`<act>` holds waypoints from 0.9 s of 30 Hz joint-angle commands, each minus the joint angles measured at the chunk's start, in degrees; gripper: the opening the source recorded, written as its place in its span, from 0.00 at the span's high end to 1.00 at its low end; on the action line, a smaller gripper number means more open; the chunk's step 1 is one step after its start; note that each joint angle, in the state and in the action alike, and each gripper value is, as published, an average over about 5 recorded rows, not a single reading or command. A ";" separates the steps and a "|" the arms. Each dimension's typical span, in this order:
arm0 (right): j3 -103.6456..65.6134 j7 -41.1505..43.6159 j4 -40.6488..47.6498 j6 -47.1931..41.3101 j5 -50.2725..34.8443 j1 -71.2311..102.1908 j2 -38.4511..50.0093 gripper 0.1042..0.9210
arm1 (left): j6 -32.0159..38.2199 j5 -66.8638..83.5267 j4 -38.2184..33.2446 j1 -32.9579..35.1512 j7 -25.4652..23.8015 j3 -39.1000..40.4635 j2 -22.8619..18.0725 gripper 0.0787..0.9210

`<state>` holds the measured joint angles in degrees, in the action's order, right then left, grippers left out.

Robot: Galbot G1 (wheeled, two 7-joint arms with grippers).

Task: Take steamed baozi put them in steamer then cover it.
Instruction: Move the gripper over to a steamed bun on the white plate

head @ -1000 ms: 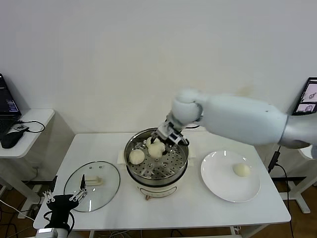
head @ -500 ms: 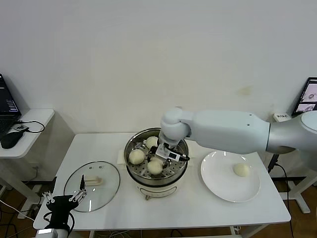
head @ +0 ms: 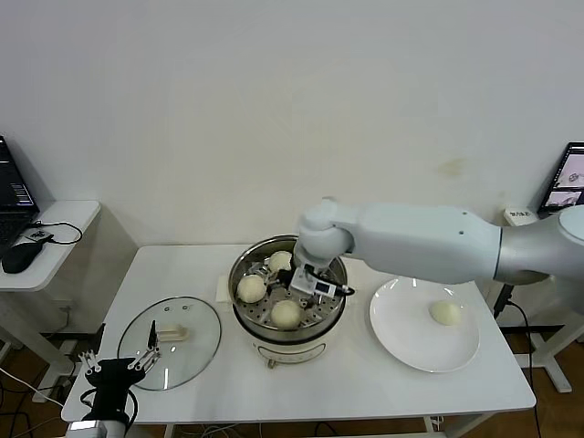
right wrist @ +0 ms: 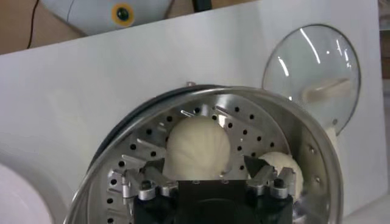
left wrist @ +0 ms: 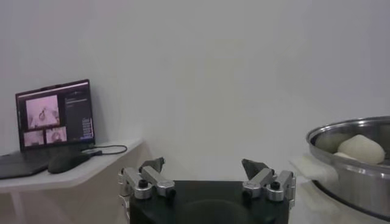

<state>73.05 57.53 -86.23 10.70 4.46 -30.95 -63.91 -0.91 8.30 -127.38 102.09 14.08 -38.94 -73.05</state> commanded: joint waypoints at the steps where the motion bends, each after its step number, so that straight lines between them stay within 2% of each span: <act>1: -4.55 0.19 2.17 -1.24 -3.34 -4.14 4.52 0.12 | -0.10 0.05 -0.03 -0.02 -0.10 -0.29 0.55 0.12; 4: -6.15 1.27 2.35 -6.28 -6.26 -5.35 8.93 0.12 | -0.18 0.06 -0.17 -0.26 -0.18 -0.20 0.75 0.12; 8: -6.83 2.30 -0.41 -18.50 -10.92 -5.49 16.03 0.12 | -0.24 -0.03 -0.09 -0.70 -0.27 0.43 1.19 0.12; 13: -7.89 2.86 -5.60 -28.99 -12.14 -2.68 26.72 0.12 | -0.29 -0.04 0.19 -1.18 -0.35 1.10 2.01 0.12; 19: -14.29 3.81 -3.61 -29.39 -6.02 8.72 35.32 0.12 | -0.30 -0.08 0.44 -1.07 -0.36 1.67 3.41 0.12; 27: -27.66 5.74 2.92 -24.96 3.37 27.64 39.40 0.12 | -0.57 -0.39 0.66 -1.08 -0.46 2.10 4.35 0.12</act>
<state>56.19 62.12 -86.21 -12.40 1.77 -18.81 -32.79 -1.45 7.95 -126.80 101.01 13.64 -37.00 -69.25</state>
